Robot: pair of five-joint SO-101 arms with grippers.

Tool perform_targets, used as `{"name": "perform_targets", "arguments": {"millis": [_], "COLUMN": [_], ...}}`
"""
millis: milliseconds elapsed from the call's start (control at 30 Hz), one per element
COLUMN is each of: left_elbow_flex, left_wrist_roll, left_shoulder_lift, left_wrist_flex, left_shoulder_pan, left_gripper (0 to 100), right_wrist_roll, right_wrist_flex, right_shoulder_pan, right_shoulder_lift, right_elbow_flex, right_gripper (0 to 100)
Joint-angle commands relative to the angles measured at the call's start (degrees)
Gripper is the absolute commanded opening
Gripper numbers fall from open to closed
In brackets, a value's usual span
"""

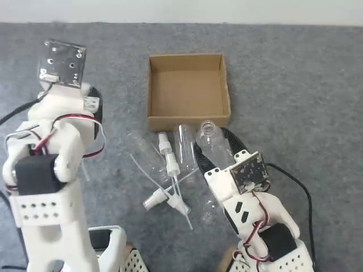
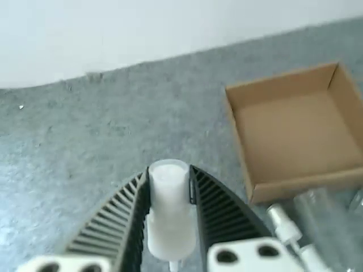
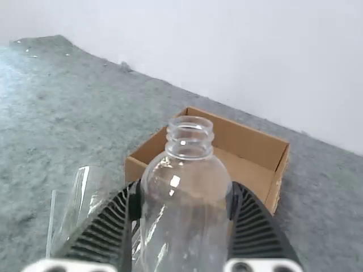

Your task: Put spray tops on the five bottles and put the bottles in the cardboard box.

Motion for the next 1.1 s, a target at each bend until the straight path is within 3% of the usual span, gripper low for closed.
{"name": "perform_targets", "arguments": {"millis": [0, 333, 667, 833, 1067], "left_elbow_flex": [-0.66, -0.66, 0.13, 7.08, 19.30], "left_wrist_roll": [4.66, 14.77, 24.97, 26.55, 26.37], "left_shoulder_lift": [-3.08, -8.26, -12.22, -17.41, -28.31], "left_wrist_flex": [-3.25, -8.18, -13.36, -19.60, -27.87], "left_shoulder_pan": [1.32, 7.03, 7.56, 7.82, 14.07], "left_gripper": [1, 1, 1, 1, 1], "right_wrist_roll": [-0.53, -0.53, -0.35, -0.09, 2.29], "right_wrist_flex": [-1.98, -5.85, -8.66, -8.31, -8.57], "right_shoulder_pan": [-2.07, -6.29, -12.26, -13.41, -17.01], "right_shoulder_lift": [-0.84, -0.84, -0.75, -0.66, -0.75], "right_elbow_flex": [-0.62, 3.52, 6.86, 6.86, 8.88], "right_gripper": [7.6, 7.6, 7.6, 7.6, 7.6]}}
